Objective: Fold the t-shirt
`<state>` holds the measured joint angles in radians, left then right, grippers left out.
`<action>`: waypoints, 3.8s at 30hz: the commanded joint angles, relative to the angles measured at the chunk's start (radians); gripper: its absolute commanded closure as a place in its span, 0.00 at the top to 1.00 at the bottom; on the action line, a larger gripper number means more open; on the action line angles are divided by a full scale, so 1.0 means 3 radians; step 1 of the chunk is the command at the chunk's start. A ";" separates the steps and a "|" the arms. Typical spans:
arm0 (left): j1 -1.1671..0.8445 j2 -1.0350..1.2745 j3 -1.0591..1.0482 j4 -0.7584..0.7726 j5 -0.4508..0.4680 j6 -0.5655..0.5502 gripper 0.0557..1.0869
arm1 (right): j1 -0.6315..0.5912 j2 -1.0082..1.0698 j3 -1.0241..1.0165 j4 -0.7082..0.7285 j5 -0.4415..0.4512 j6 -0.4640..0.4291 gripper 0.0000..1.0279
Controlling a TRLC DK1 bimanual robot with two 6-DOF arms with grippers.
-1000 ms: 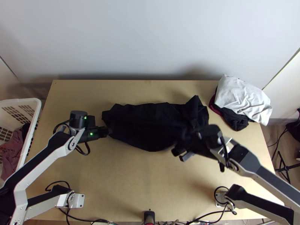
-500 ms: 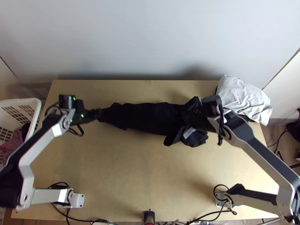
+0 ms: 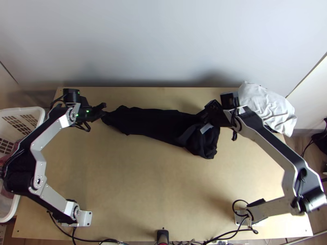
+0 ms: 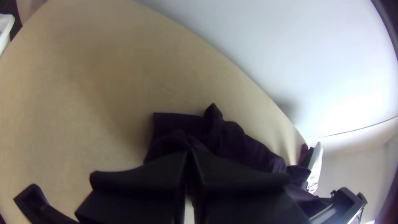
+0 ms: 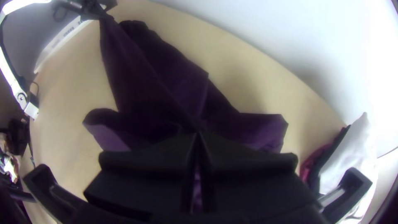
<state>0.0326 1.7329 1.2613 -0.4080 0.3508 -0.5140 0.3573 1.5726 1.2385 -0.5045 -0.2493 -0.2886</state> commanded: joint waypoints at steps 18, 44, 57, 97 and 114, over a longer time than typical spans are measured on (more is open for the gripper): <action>-0.0308 0.0687 0.0709 -0.0460 -0.0285 -0.0291 0.04 | -0.0557 0.1477 0.0172 0.1227 -0.0340 0.0272 0.03; -0.0339 -0.0014 0.0152 -0.0593 -0.0254 -0.0291 0.93 | -0.0419 0.0638 0.0300 0.0265 -0.0371 0.0717 0.96; 0.0362 -0.0177 -0.0185 -0.0598 -0.0193 -0.0020 0.93 | -0.0424 -0.0916 -0.0038 0.0030 -0.0458 0.0890 0.96; -0.0170 0.0155 -0.0574 0.0353 0.0897 -0.0429 0.04 | -0.0138 -0.1284 0.0162 -0.0353 -0.0074 0.1115 0.95; 0.1078 -0.1200 -0.0789 -0.1698 0.1091 0.0875 0.04 | 0.0001 -0.1356 -0.0145 -0.0042 -0.0074 0.1223 0.95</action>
<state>0.2710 1.4612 0.9783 -0.7467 0.6701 -0.3241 0.3462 1.1717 1.2205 -0.5388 -0.2695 0.0643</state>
